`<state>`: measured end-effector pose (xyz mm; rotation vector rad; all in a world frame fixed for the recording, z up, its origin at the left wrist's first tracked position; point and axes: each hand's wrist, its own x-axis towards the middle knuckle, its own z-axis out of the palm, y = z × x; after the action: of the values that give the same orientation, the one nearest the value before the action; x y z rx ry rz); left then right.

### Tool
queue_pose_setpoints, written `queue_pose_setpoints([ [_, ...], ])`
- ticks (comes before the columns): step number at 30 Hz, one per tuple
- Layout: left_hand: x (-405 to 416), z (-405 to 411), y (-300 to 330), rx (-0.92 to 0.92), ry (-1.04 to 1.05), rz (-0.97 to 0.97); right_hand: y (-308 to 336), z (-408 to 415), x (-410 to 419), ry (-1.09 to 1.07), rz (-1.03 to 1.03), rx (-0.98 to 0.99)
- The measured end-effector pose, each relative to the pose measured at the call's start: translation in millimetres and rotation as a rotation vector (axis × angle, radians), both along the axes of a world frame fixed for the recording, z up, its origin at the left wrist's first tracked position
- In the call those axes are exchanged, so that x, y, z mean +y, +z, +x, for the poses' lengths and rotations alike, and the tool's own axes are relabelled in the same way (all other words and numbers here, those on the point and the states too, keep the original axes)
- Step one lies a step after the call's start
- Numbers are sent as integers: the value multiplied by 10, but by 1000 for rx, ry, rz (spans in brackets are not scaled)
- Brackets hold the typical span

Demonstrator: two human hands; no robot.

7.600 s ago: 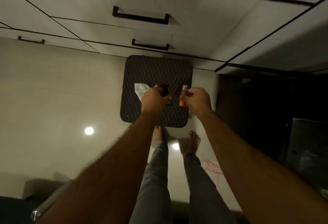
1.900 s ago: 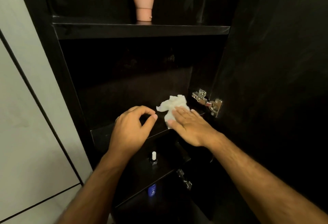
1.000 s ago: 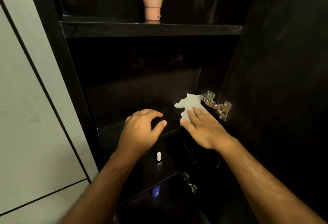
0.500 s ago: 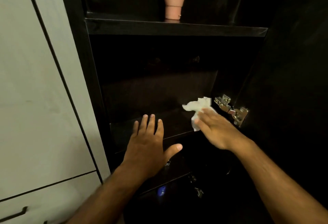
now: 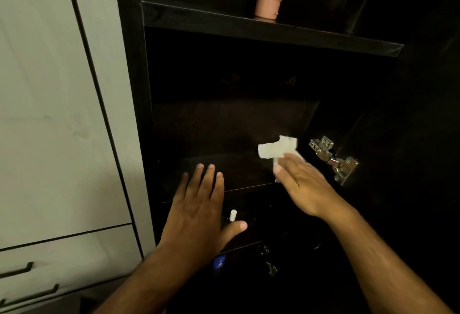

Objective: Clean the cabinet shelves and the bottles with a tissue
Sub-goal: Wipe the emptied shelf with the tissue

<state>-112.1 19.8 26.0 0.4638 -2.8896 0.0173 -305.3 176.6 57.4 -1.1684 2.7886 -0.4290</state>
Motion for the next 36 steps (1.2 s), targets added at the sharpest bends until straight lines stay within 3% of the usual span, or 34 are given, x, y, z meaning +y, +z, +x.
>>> queue_pose_setpoints([
  [4,-13,29,-13,-4,17,-14,55,15,-318,-100,116,64],
  [7,6,41,34,16,8,-2,65,247,-434,32,147,36],
  [11,-24,131,56,71,-6,-3,43,371,-159,182,42,-68],
  [17,1,299,-11,88,-28,-4,30,249,-401,-26,123,31],
  [24,-8,485,-141,148,-60,-15,5,687,-312,240,60,-32],
  [30,-4,740,-116,334,-122,81,36,467,-476,-16,90,11],
  [36,-22,865,-120,477,-66,120,4,924,-589,170,61,-3],
])
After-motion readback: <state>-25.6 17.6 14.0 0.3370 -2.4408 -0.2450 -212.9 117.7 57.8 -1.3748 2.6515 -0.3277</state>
